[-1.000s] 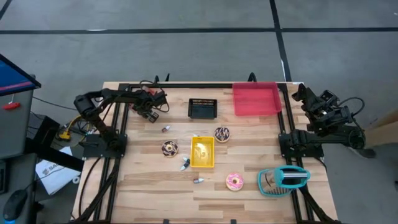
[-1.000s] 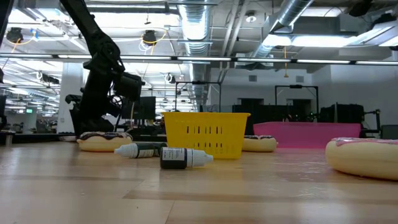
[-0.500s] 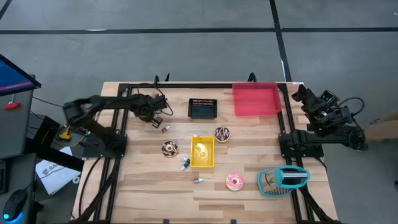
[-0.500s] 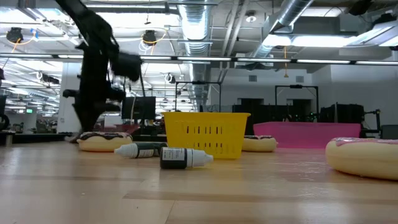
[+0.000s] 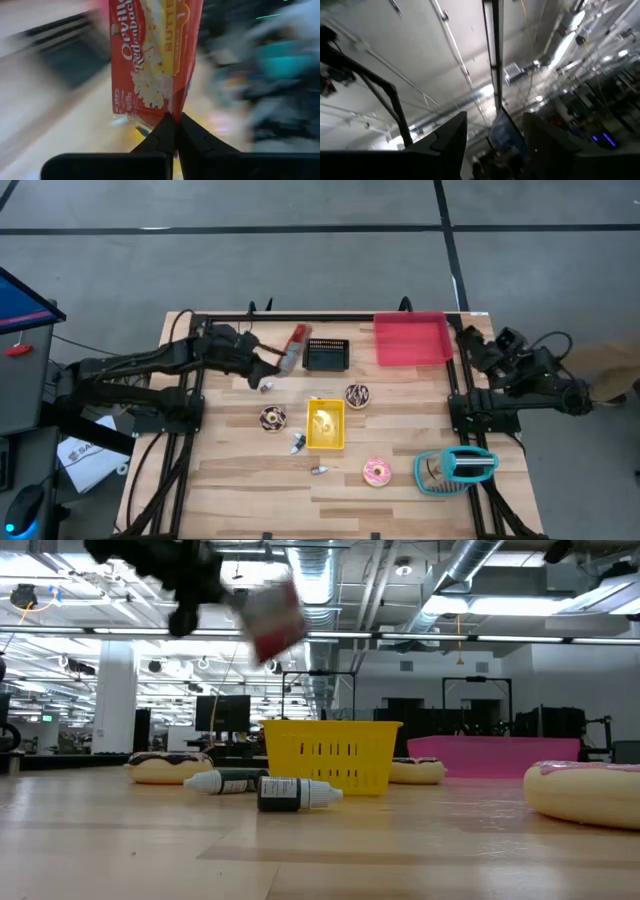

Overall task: Pick & Place Food Item
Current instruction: Put the red popcorn bag into the pink bin

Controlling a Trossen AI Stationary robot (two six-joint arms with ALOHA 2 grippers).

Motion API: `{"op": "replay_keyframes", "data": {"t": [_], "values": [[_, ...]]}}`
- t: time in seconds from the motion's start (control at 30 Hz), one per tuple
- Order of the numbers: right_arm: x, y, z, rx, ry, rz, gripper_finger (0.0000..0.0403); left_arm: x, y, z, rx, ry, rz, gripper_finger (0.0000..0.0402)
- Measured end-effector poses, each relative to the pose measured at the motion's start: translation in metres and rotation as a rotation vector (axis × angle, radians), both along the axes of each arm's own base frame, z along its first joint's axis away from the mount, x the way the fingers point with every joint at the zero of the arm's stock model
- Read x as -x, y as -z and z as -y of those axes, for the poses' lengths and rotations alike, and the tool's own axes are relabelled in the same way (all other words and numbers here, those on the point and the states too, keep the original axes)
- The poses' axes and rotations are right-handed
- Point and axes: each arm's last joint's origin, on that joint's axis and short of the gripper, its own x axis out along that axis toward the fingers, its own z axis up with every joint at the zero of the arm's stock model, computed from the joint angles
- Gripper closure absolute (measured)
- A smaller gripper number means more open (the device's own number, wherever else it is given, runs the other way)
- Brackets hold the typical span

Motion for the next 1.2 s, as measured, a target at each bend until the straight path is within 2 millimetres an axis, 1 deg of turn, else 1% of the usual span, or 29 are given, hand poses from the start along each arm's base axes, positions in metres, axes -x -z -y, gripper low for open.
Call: {"op": "replay_keyframes", "data": {"t": [0.13, 0.3, 0.37, 0.5, 0.6, 0.7, 0.8, 0.9, 0.97, 1.03, 1.1, 1.2], "values": [[-0.018, -0.017, 0.0, 0.01, -0.019, -0.159, 0.0191, -0.018, -0.018, 0.011, 0.027, 0.118, 0.237, 0.0401], [-0.037, -0.038, 0.0, -0.02, -0.037, -0.319, 0.0152, -0.043, -0.029, 0.017, 0.049, 0.154, 0.446, 0.0401], [-0.044, -0.048, 0.0, -0.022, -0.04, -0.343, 0.0139, -0.059, -0.036, 0.02, 0.04, 0.175, 0.482, 0.0401], [-0.059, -0.059, 0.0, -0.027, -0.091, -0.382, 0.0128, -0.095, -0.047, 0.031, -0.019, 0.241, 0.489, 0.0401], [-0.066, -0.065, 0.001, -0.05, -0.109, -0.392, 0.0127, -0.117, -0.064, 0.037, -0.059, 0.276, 0.55, 0.0401], [-0.07, -0.065, 0.002, -0.059, -0.107, -0.402, 0.0127, -0.129, -0.081, 0.042, -0.09, 0.303, 0.604, 0.0401], [-0.069, -0.066, 0.003, -0.058, -0.105, -0.385, 0.0127, -0.138, -0.091, 0.045, -0.113, 0.312, 0.637, 0.0401], [-0.068, -0.07, 0.002, -0.048, -0.115, -0.346, 0.0127, -0.146, -0.096, 0.046, -0.134, 0.316, 0.659, 0.0401], [-0.067, -0.073, 0.002, -0.037, -0.128, -0.323, 0.0127, -0.152, -0.094, 0.046, -0.134, 0.317, 0.656, 0.0401], [-0.068, -0.073, 0.002, -0.036, -0.129, -0.32, 0.0127, -0.16, -0.088, 0.045, -0.112, 0.315, 0.647, 0.0401], [-0.071, -0.072, 0.002, -0.036, -0.129, -0.328, 0.0126, -0.166, -0.083, 0.045, -0.095, 0.31, 0.645, 0.0401], [-0.075, -0.071, 0.002, -0.037, -0.131, -0.338, 0.0127, -0.171, -0.083, 0.045, -0.084, 0.308, 0.658, 0.0401]]}}
